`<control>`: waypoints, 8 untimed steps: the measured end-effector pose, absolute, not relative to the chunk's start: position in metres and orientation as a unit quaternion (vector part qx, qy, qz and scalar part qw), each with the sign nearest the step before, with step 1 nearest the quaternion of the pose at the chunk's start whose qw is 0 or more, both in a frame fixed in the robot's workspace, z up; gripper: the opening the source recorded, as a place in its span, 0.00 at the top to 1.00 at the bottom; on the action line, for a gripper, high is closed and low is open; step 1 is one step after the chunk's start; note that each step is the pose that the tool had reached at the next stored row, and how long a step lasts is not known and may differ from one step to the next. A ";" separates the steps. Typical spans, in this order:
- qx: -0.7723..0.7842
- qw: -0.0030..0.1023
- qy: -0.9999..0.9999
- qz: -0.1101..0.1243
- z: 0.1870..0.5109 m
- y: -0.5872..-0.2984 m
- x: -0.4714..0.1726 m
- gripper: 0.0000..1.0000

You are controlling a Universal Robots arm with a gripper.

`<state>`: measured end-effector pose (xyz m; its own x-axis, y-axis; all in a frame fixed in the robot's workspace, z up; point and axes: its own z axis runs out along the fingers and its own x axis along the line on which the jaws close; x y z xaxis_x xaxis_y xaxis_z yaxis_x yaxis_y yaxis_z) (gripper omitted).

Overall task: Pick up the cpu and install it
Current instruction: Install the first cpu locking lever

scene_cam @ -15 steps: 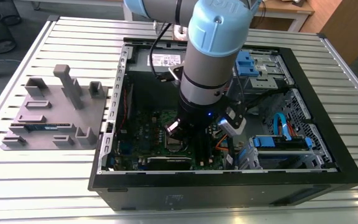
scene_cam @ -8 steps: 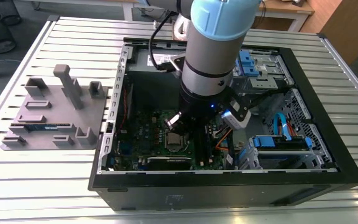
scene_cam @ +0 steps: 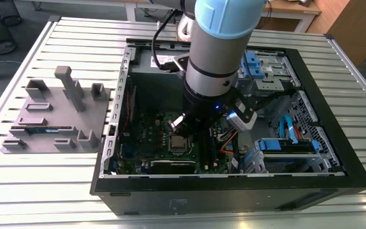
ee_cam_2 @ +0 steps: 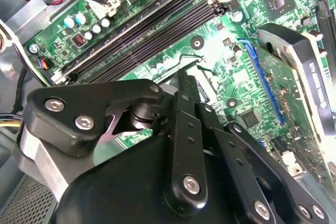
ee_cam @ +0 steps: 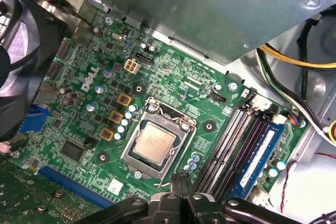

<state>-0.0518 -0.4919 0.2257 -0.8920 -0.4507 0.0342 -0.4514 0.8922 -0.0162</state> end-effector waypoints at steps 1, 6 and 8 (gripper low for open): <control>0.232 0.015 -0.973 0.012 0.226 -0.492 -0.053 0.89; 0.232 0.013 -0.973 0.009 0.226 -0.492 -0.061 0.89; 0.232 0.012 -0.973 0.009 0.226 -0.492 -0.065 0.89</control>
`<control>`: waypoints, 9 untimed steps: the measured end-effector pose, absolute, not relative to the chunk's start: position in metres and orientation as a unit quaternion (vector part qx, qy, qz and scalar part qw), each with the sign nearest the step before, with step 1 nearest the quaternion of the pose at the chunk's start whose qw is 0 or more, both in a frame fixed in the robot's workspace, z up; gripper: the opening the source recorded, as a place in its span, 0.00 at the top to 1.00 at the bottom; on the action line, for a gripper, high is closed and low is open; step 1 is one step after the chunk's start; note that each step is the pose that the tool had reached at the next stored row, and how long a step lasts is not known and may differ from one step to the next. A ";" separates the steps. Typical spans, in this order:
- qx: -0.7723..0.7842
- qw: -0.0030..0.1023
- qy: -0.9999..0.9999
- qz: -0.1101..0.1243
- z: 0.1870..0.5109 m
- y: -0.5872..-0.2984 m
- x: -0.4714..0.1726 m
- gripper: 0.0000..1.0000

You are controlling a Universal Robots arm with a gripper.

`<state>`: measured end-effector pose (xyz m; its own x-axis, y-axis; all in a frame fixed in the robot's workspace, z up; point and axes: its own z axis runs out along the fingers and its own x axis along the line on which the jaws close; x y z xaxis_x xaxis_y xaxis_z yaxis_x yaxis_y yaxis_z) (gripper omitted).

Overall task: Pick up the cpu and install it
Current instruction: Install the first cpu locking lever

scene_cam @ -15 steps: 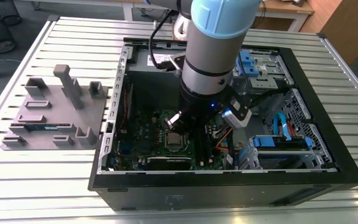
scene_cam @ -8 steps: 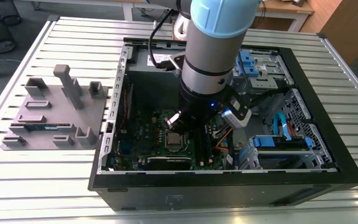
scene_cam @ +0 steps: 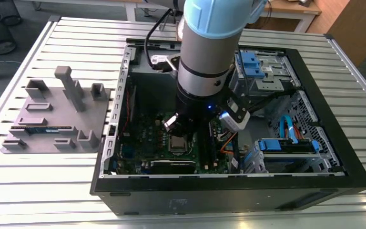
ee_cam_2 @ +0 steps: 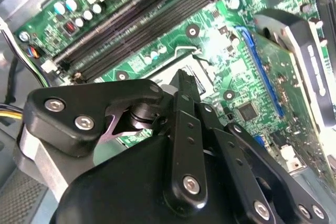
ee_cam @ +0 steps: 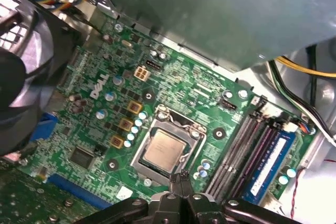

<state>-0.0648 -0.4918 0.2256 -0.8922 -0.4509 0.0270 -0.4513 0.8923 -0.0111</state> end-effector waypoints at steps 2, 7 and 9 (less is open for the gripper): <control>0.232 0.010 -0.973 0.008 0.226 -0.492 -0.069 0.89; 0.232 0.006 -0.973 0.009 0.226 -0.492 -0.079 0.89; 0.232 0.006 -0.973 0.009 0.228 -0.492 -0.079 0.89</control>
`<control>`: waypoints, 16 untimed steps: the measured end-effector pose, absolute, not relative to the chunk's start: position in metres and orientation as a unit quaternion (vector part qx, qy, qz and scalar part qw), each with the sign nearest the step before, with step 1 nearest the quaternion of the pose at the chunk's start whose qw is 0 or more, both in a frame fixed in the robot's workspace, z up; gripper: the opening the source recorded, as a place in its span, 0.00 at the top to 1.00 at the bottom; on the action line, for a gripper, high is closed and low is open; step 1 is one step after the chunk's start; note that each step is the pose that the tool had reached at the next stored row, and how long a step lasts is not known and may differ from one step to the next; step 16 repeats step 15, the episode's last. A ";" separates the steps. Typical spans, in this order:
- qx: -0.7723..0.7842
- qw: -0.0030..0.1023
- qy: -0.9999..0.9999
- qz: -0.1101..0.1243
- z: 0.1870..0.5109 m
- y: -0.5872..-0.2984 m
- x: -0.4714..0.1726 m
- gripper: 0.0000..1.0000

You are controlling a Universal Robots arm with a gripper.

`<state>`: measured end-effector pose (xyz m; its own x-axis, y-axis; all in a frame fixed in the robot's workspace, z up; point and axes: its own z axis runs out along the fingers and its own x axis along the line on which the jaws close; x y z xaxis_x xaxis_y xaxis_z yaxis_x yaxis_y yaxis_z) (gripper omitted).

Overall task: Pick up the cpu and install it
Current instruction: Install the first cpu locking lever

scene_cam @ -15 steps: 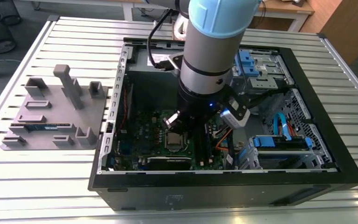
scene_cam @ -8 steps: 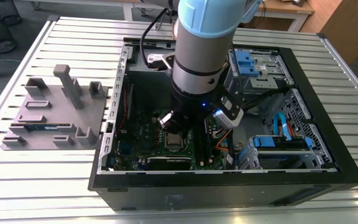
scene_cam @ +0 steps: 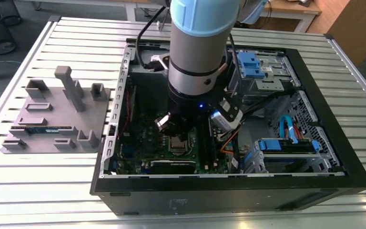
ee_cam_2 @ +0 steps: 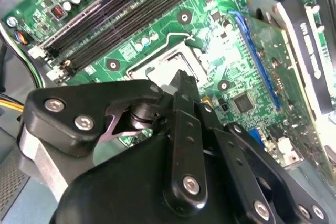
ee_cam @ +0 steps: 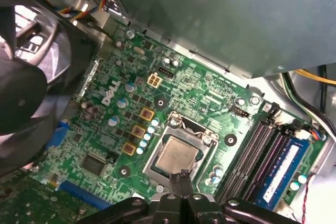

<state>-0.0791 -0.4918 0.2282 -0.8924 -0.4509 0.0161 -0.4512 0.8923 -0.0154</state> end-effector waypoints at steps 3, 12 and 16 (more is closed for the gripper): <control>0.232 0.006 -0.973 0.009 0.236 -0.492 -0.079 0.89; 0.232 0.006 -0.973 0.009 0.240 -0.492 -0.079 0.89; 0.232 0.006 -0.973 0.009 0.242 -0.492 -0.079 0.89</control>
